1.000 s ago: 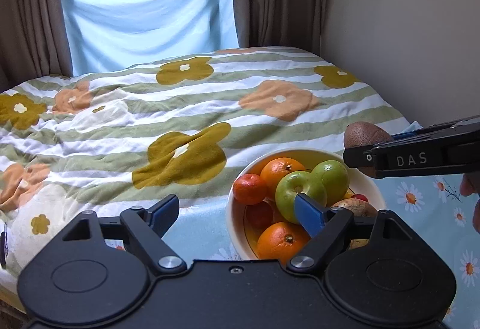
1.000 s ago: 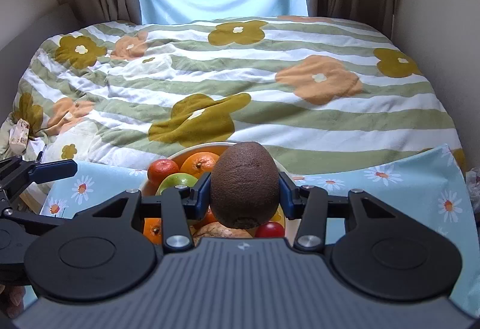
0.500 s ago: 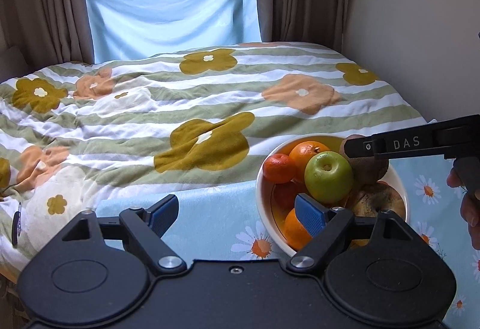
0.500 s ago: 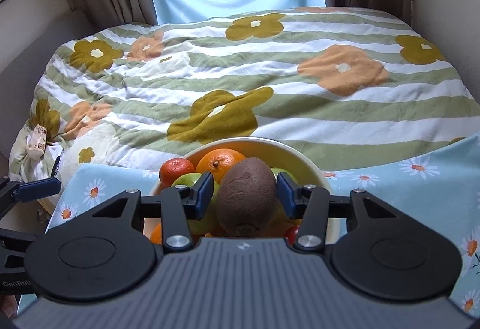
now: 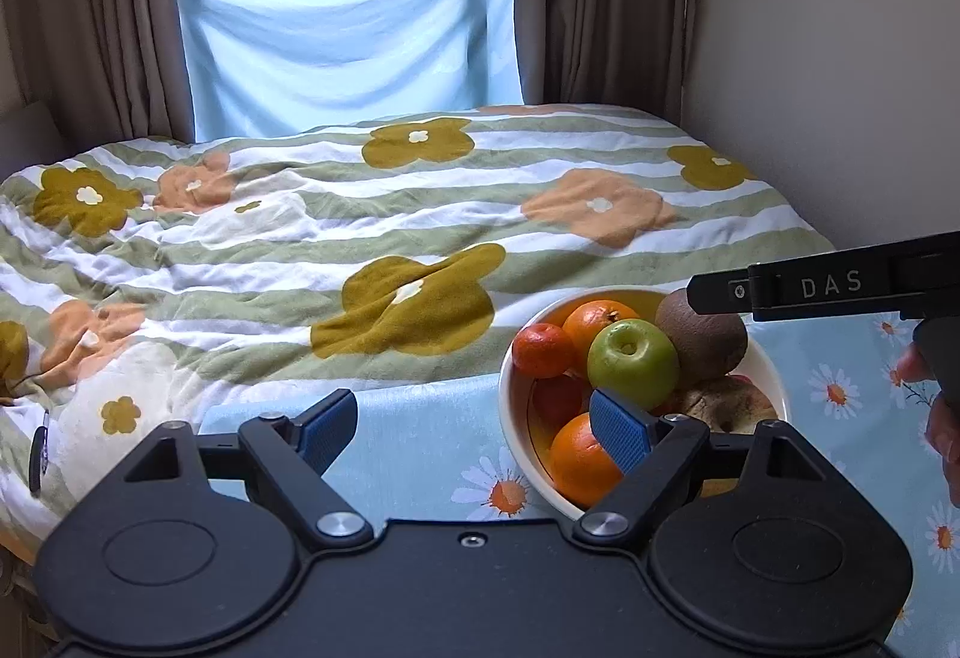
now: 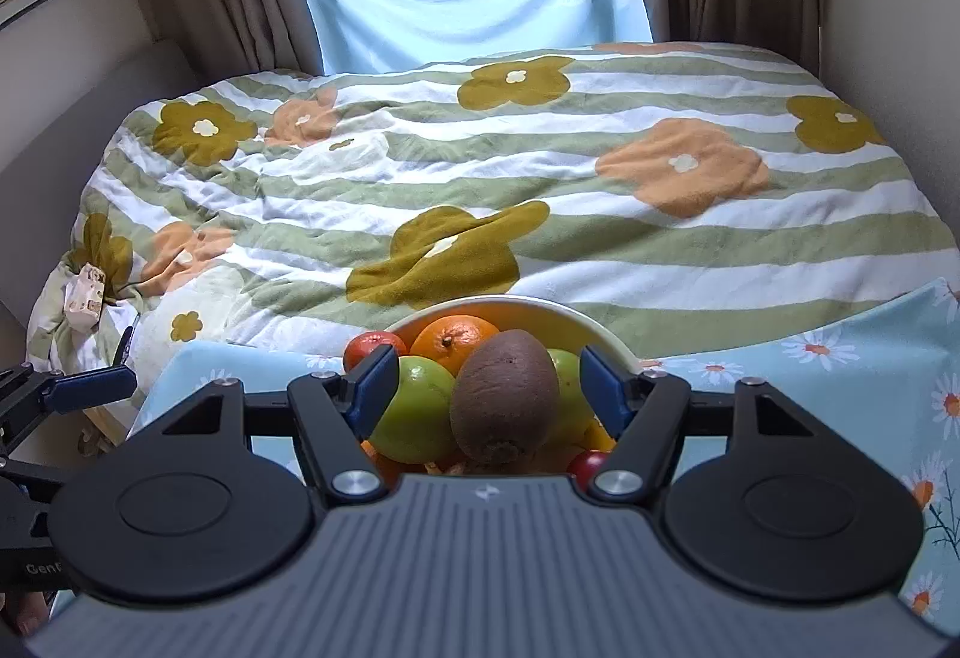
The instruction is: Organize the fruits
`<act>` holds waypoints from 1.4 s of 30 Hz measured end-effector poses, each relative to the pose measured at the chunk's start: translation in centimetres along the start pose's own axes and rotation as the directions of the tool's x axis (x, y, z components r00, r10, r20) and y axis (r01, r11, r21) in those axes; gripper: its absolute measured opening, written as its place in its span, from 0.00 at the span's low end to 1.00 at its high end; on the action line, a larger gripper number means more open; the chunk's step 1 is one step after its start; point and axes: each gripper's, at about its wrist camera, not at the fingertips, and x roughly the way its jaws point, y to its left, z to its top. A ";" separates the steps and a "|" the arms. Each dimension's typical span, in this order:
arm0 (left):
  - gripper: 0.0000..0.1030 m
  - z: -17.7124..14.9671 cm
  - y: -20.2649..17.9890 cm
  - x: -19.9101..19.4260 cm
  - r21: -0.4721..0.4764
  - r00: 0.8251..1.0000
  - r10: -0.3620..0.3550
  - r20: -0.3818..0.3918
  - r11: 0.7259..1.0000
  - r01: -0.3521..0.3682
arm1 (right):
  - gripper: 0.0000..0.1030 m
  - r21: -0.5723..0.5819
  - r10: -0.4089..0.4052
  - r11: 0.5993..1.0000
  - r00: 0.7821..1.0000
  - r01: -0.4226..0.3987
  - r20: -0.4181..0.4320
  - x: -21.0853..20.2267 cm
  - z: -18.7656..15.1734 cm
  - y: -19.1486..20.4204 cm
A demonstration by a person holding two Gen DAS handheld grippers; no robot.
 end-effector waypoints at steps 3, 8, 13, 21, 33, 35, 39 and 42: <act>0.85 0.1 -0.4 -1.6 -0.003 1.000 0.005 0.024 1.000 -0.005 | 0.79 -0.013 -0.003 1.000 1.000 0.004 0.020 -2.0 -0.2 0.4; 0.85 0.0 -1.1 -5.0 -0.024 0.998 0.019 0.059 1.000 -0.017 | 0.80 -0.036 -0.018 0.999 0.999 0.019 0.043 -6.4 -0.6 0.7; 0.85 -0.3 -2.1 -9.0 -0.064 0.996 0.039 0.078 0.997 -0.034 | 0.85 -0.058 -0.062 0.996 0.995 0.066 0.077 -12.0 -1.6 0.8; 0.91 -2.2 -4.3 -15.3 -0.115 0.992 0.079 0.094 0.991 -0.068 | 0.98 -0.078 -0.125 0.988 0.986 0.134 0.112 -20.6 -4.5 0.3; 1.00 -5.3 -7.6 -20.4 -0.127 0.984 0.134 0.117 0.985 -0.119 | 1.00 -0.049 -0.229 0.971 0.969 0.234 0.092 -26.2 -10.7 -1.5; 1.00 -5.9 -8.2 -20.9 -0.114 0.983 0.143 0.119 0.985 -0.129 | 1.00 -0.039 -0.228 0.972 0.970 0.232 0.083 -26.5 -11.5 -1.7; 1.00 -7.0 -8.9 -21.3 -0.104 0.984 0.136 0.113 0.987 -0.124 | 1.00 -0.032 -0.227 0.973 0.971 0.230 0.081 -27.2 -12.4 -1.7; 1.00 -7.3 -9.1 -21.5 -0.099 0.985 0.137 0.108 0.987 -0.127 | 1.00 -0.032 -0.227 0.973 0.970 0.230 0.083 -27.5 -12.6 -1.5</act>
